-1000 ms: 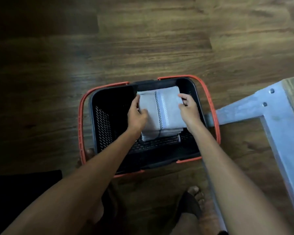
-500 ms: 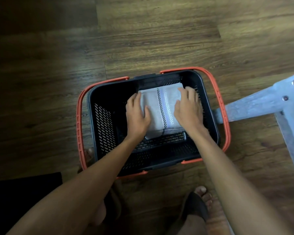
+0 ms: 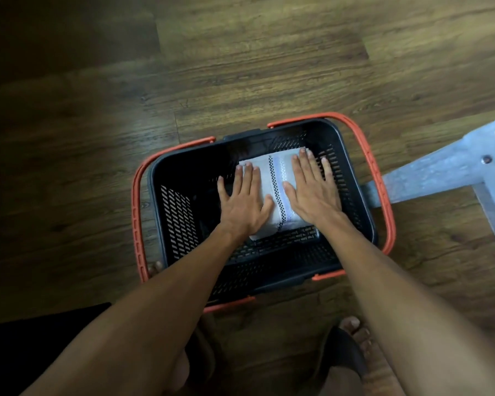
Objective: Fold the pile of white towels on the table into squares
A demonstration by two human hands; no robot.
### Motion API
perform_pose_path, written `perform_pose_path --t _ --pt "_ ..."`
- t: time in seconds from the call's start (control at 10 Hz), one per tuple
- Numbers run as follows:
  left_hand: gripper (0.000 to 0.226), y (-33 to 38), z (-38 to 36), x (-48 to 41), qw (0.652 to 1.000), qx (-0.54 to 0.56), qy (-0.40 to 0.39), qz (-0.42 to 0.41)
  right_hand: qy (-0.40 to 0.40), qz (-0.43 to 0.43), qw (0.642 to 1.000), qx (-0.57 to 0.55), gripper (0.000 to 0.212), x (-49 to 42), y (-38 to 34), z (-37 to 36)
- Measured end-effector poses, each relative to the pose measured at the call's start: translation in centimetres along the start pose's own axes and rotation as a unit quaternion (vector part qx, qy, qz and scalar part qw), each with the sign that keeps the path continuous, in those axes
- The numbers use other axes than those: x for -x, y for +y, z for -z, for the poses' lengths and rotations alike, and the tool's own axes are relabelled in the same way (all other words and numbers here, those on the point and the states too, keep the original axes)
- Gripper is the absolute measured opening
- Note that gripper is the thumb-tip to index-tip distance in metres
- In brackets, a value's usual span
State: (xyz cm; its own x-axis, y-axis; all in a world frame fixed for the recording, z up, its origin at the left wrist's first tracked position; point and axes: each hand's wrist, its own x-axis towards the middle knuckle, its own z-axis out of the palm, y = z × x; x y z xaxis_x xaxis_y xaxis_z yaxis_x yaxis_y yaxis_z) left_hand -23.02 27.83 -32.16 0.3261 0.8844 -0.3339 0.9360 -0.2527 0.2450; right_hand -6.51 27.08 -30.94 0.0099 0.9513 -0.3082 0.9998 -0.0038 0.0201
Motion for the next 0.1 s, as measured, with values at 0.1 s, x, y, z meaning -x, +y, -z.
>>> perform_pose_path --t 0.1 --pt "0.067 0.21 2.76 1.15 1.000 -0.019 0.006 -0.019 -0.013 -0.003 0.999 -0.032 0.065 1.02 -0.33 2.29"
